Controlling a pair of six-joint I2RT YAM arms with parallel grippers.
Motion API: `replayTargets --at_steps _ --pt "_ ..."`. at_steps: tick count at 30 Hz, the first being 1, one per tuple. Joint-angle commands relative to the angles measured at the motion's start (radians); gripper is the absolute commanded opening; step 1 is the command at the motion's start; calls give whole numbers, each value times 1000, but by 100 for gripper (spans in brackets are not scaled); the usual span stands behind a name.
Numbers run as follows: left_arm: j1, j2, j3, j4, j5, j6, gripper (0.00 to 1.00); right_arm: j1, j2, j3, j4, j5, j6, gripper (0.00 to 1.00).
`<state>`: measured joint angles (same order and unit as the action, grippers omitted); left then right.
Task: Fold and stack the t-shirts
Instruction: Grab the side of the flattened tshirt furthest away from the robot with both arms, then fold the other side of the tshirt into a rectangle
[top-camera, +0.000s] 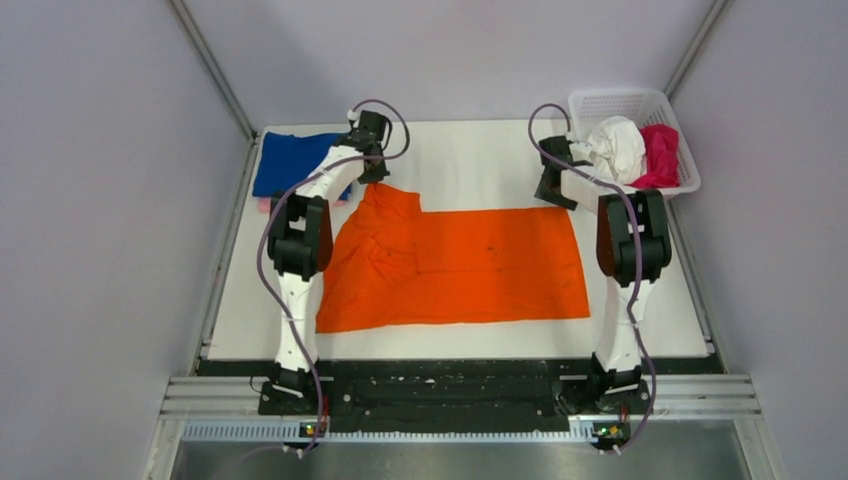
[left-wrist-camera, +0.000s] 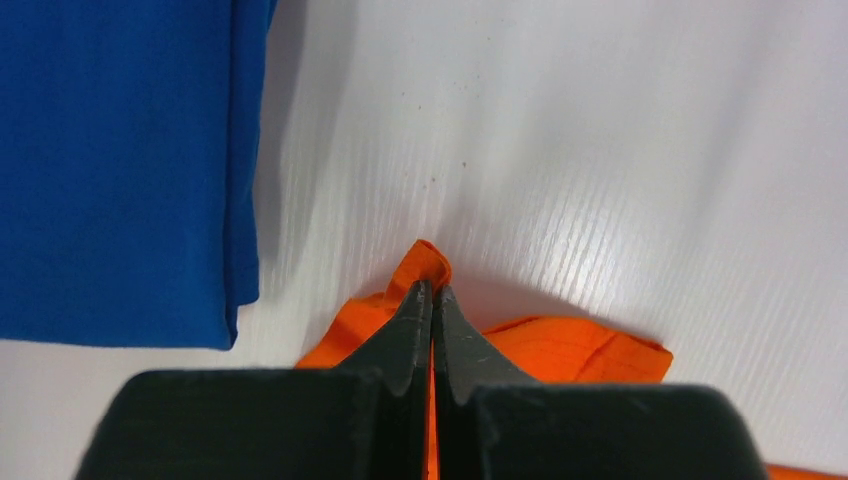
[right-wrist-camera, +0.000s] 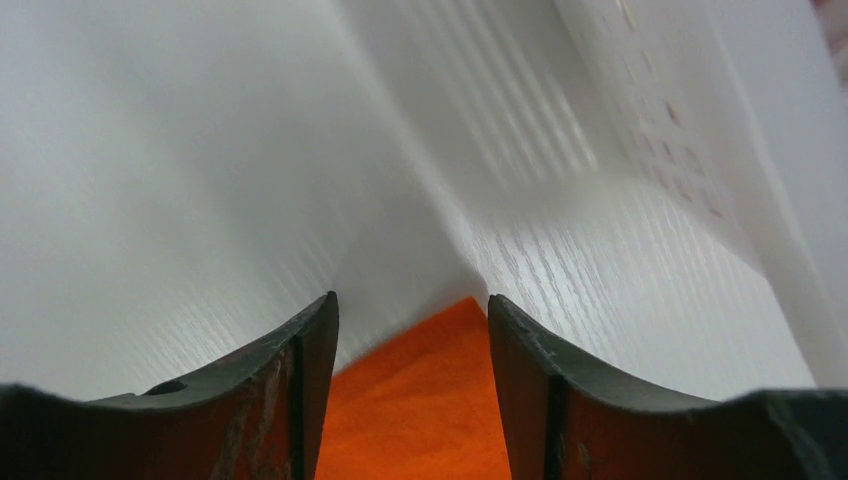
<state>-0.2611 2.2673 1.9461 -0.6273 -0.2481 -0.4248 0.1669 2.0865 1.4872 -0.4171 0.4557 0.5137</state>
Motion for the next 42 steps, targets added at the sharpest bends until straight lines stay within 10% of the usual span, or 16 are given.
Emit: replayTargets --at_steps 1,15,42 --pt "-10 -136 -95 73 31 -20 0 -3 -73 -69 -59 32 16 50" --pt "-23 -290 -299 112 110 -28 0 28 -134 -88 6 46 -4 2" --pt "-162 -1034 -1036 138 -7 -224 0 120 -631 -522 39 111 44 4"
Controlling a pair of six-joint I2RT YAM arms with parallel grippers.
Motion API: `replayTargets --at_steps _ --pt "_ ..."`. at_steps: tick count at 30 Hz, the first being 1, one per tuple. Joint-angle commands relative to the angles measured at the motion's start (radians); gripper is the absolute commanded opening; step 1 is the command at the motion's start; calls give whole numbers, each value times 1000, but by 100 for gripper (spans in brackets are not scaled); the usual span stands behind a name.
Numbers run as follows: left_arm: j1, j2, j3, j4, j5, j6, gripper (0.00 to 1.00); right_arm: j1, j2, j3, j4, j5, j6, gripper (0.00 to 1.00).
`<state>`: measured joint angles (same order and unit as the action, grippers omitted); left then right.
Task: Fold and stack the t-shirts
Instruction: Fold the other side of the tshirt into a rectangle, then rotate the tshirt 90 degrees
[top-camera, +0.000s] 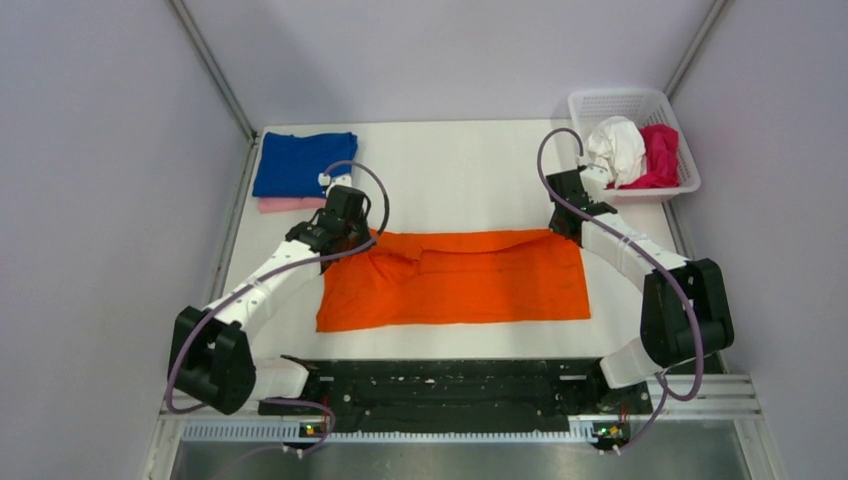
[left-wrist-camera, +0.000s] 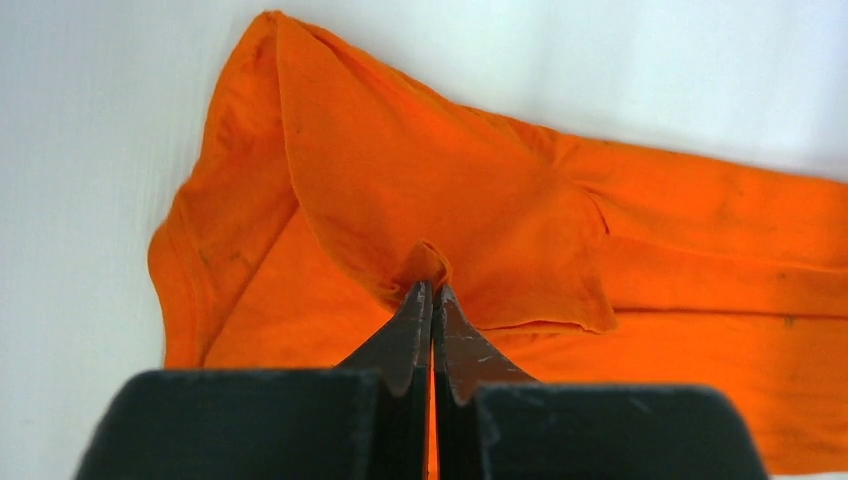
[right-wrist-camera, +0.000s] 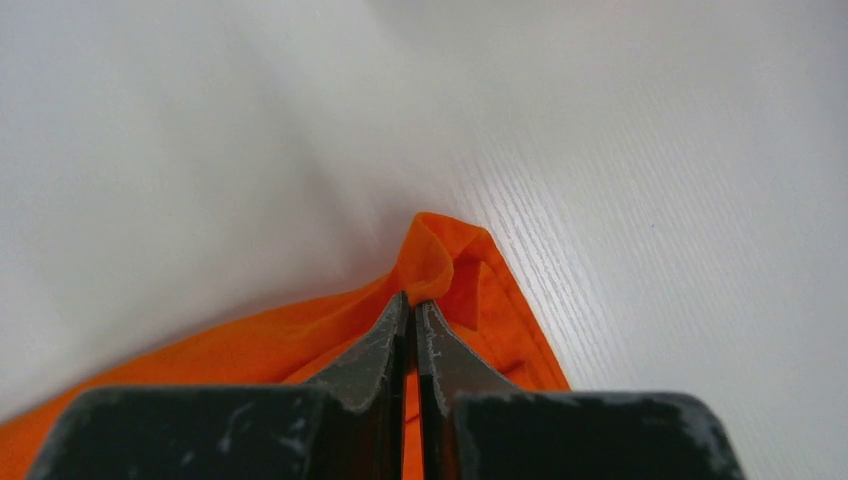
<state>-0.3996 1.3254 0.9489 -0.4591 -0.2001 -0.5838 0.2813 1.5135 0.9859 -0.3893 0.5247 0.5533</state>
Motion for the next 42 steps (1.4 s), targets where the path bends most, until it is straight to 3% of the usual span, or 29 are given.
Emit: replayTargets --at_steps 1,9,15,19,20,21,24,25,28,32,36,42 --pt "-28 -106 -52 -46 -54 -77 0 6 -64 -22 12 43 2 4" --pt "-104 -206 -131 -156 -116 -146 0 6 -64 -31 20 53 -17 5" --pt "-162 -288 -256 -199 -16 -256 0 6 -54 -62 44 54 -11 10" --pt "-192 -342 -326 -214 42 -297 31 7 -54 -84 31 64 12 22" --pt "-201 -359 -331 -222 60 -297 34 7 -63 -88 18 80 28 25" --pt "-209 -379 -330 -231 72 -293 40 6 -72 -91 0 98 46 35" --pt "-219 -440 -307 -267 65 -276 72 6 -105 -84 -75 158 104 84" --pt "-219 -450 -290 -270 57 -264 79 6 -117 -81 -89 164 108 92" --pt "-218 -446 -233 -228 26 -232 98 7 -162 -83 -96 129 104 98" --pt "-203 -351 -233 -15 23 -236 99 10 -235 -152 79 -171 9 99" --pt "-145 -148 -219 70 89 -312 99 11 -208 -245 335 -508 -37 99" --pt "15 121 -245 234 243 -386 99 16 -58 -245 377 -542 -16 99"
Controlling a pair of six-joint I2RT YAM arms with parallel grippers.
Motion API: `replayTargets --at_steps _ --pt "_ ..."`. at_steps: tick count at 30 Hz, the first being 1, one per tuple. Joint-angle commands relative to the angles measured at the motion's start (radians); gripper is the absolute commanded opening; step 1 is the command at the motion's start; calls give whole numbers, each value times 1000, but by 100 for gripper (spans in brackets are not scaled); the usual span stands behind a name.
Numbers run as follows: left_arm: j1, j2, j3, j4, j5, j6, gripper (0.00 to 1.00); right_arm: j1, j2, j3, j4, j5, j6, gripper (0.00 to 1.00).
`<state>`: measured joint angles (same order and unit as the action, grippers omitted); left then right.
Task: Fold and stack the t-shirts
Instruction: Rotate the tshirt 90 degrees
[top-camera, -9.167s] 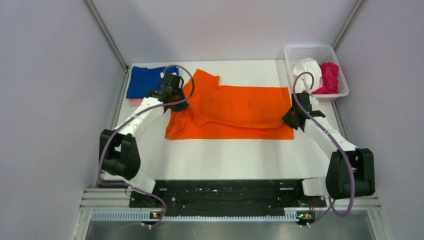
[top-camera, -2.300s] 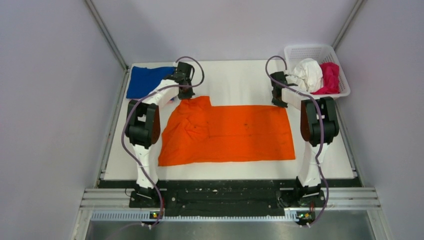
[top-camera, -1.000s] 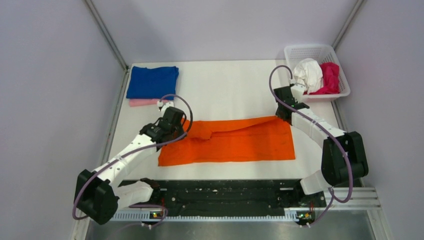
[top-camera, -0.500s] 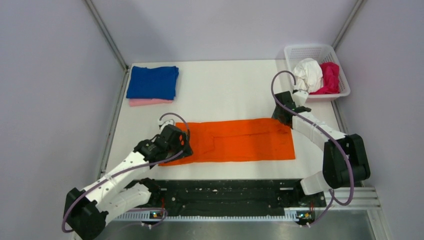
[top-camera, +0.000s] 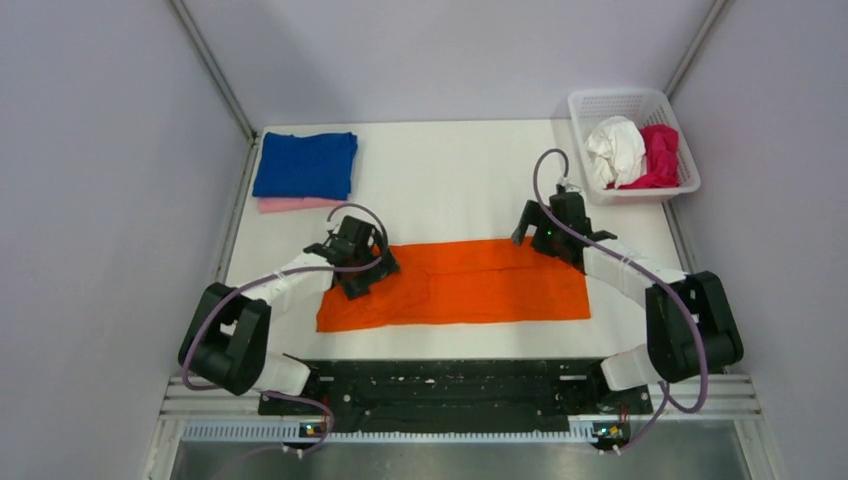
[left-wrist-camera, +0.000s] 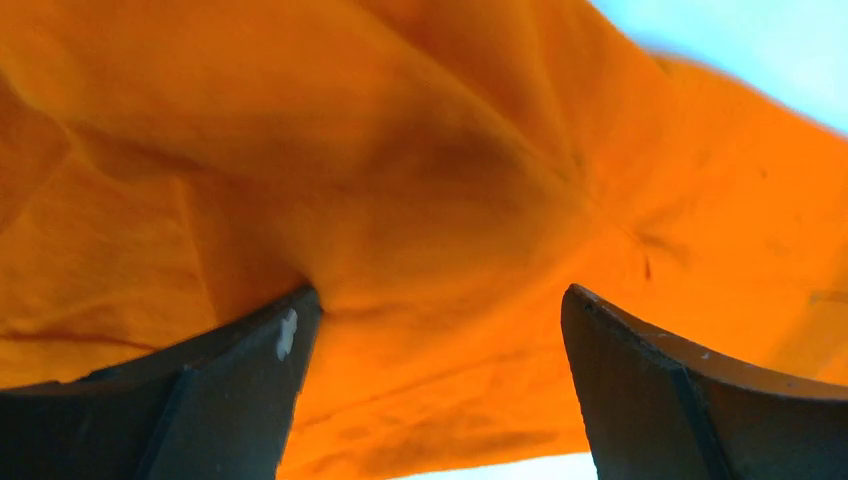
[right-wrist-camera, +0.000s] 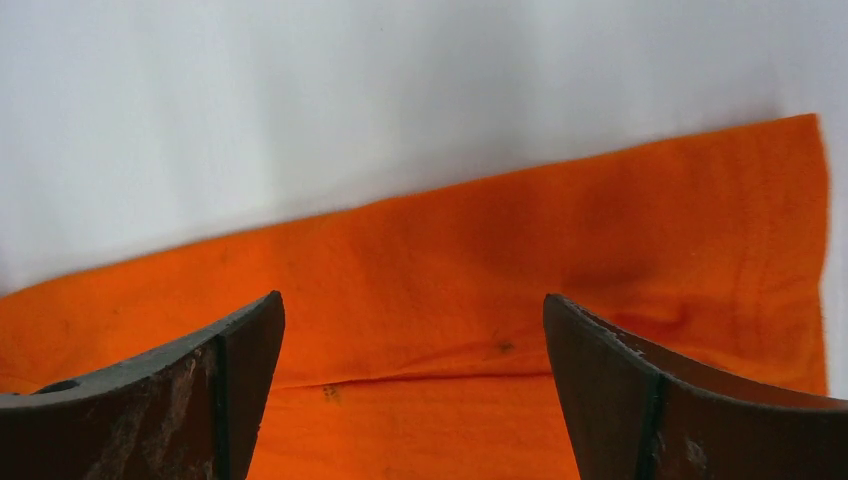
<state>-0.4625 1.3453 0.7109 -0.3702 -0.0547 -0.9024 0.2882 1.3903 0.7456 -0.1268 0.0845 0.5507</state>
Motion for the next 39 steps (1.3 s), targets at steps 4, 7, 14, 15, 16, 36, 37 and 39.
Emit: replayTargets --at_steps 4,7,14,15,16,36,37,39 --pt "126 280 154 107 73 -78 99 14 122 -22 82 -68 3 99" --pt "125 471 434 -23 -48 -101 99 38 97 -99 76 -59 63 99" --pt "131 1022 1233 -147 5 -117 99 217 -61 -219 -42 -71 182 99" --pt "133 1115 1371 -187 4 -139 99 259 -78 -230 -41 -77 186 99" --pt "131 1206 1532 -200 13 -154 99 311 -94 -246 -34 -108 194 99" --pt "88 1360 1808 279 231 -177 99 627 -241 -199 153 -256 71 99" --pt "84 1306 1787 258 253 -134 99 626 -271 -194 130 -203 72 99" --pt "76 1179 1709 217 285 -52 99 625 -332 -205 100 -115 67 99"
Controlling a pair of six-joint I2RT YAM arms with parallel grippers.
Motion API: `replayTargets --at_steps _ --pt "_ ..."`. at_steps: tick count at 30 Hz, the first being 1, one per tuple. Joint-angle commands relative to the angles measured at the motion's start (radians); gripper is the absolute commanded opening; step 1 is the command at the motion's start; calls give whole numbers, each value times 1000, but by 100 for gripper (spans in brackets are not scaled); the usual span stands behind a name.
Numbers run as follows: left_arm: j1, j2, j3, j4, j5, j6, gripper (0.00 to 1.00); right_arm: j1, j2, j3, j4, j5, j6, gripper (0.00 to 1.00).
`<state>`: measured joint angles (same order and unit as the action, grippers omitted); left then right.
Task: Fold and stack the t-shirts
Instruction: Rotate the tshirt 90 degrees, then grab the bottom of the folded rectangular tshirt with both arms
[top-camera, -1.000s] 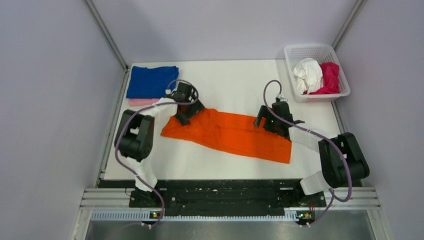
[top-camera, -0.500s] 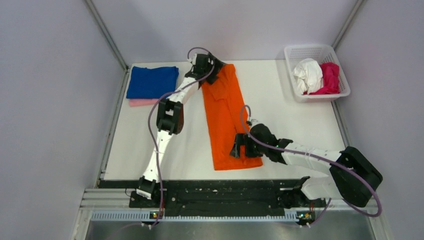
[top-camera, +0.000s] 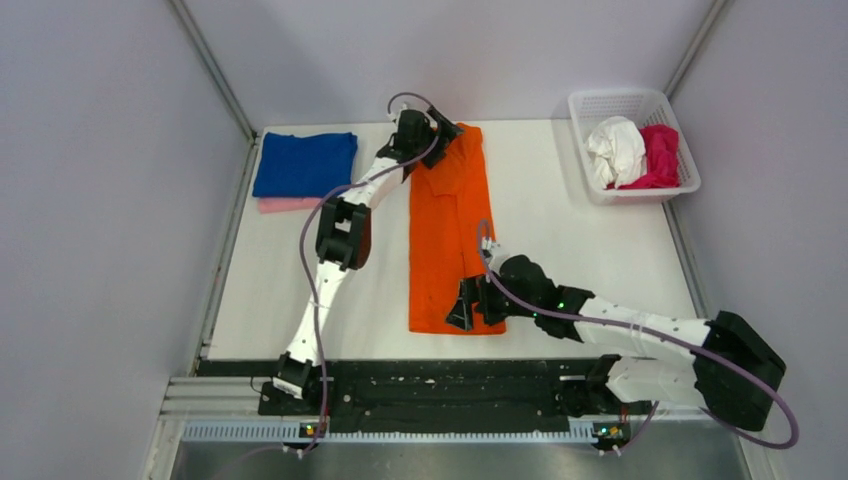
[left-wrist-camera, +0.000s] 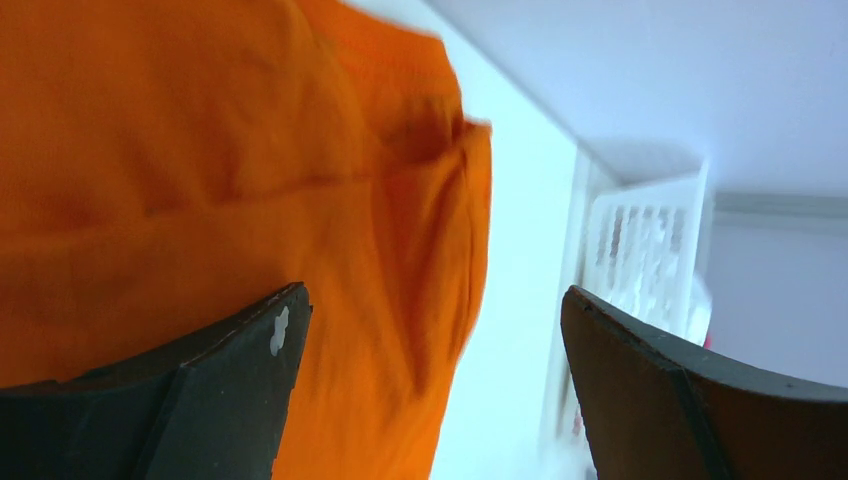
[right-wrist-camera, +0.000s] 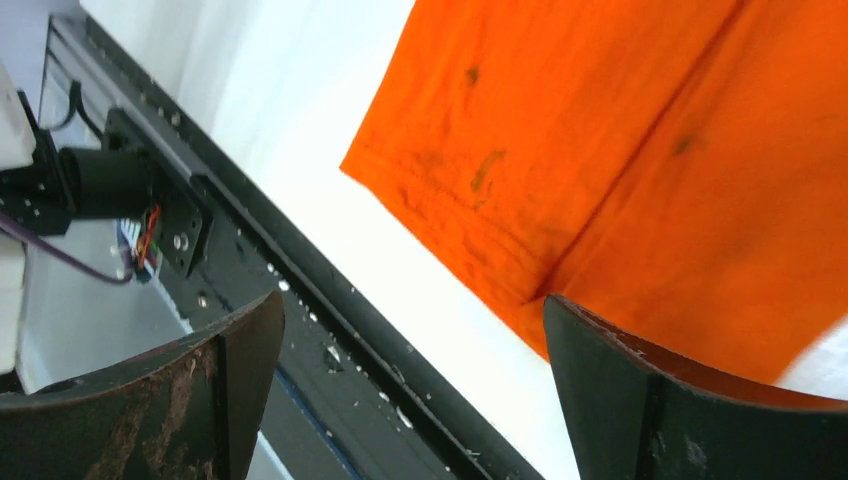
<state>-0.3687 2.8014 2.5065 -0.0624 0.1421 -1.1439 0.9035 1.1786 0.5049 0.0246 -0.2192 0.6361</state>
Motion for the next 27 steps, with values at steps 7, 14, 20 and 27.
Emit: replayTargets --at_steps 7,14,20,27 --pt "-103 -907 -648 -328 -6 483 99 -107 -251 16 -327 350 178 98" --pt "-230 -1413 -1509 -203 -93 386 99 -165 -251 -24 -468 296 240 77" --pt "-341 -1600 -1793 -270 -72 308 98 -169 -226 -79 -437 295 253 62" --pt "-355 -1684 -1988 -227 -23 251 82 -169 -127 -127 -251 198 235 50"
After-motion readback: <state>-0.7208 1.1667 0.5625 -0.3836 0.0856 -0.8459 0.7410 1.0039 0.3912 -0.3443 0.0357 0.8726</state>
